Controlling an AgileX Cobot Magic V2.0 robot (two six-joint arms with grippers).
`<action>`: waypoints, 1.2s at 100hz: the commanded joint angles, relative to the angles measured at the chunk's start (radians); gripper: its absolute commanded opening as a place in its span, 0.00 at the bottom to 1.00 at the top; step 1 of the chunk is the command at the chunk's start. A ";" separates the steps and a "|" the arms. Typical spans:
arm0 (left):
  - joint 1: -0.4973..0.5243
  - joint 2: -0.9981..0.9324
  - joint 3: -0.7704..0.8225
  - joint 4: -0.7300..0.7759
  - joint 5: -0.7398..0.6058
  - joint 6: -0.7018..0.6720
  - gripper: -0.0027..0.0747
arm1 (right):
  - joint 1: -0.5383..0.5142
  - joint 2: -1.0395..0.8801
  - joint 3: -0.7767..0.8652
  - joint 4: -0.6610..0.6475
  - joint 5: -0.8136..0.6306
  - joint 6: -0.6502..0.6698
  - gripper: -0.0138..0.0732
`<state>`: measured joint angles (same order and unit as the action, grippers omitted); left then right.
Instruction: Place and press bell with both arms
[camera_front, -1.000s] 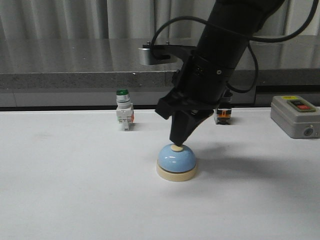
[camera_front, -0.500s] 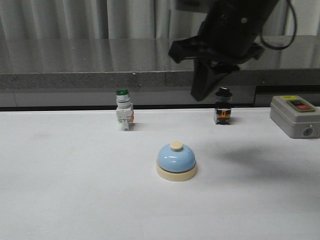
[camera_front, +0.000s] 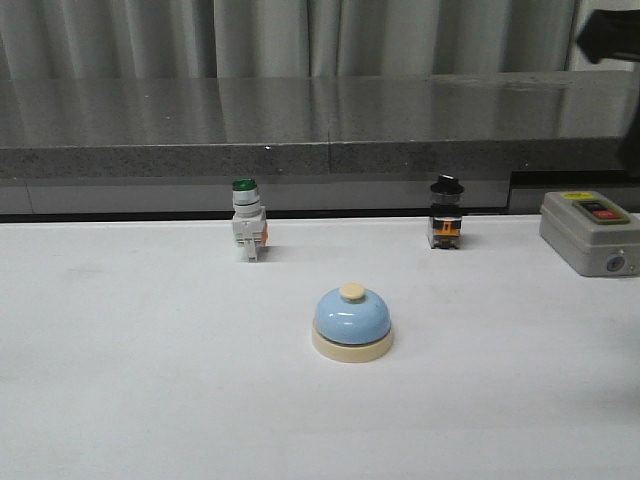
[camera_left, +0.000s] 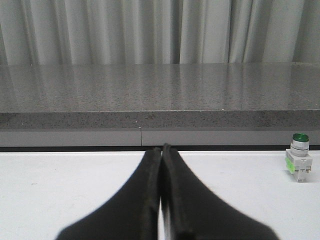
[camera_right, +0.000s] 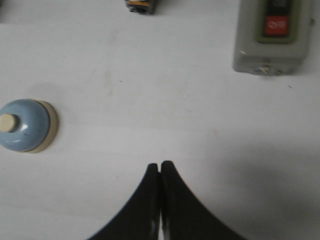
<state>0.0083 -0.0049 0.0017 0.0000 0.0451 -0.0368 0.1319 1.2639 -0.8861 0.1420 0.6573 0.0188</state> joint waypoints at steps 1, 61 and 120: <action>0.004 -0.030 0.041 -0.006 -0.074 -0.006 0.01 | -0.053 -0.100 0.036 -0.020 -0.043 0.004 0.09; 0.004 -0.030 0.041 -0.006 -0.074 -0.006 0.01 | -0.162 -0.777 0.457 -0.090 -0.295 0.042 0.09; 0.004 -0.030 0.041 -0.006 -0.074 -0.006 0.01 | -0.162 -1.258 0.775 -0.177 -0.637 0.042 0.09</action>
<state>0.0083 -0.0049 0.0017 0.0000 0.0451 -0.0368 -0.0210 0.0175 -0.1169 -0.0219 0.1447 0.0615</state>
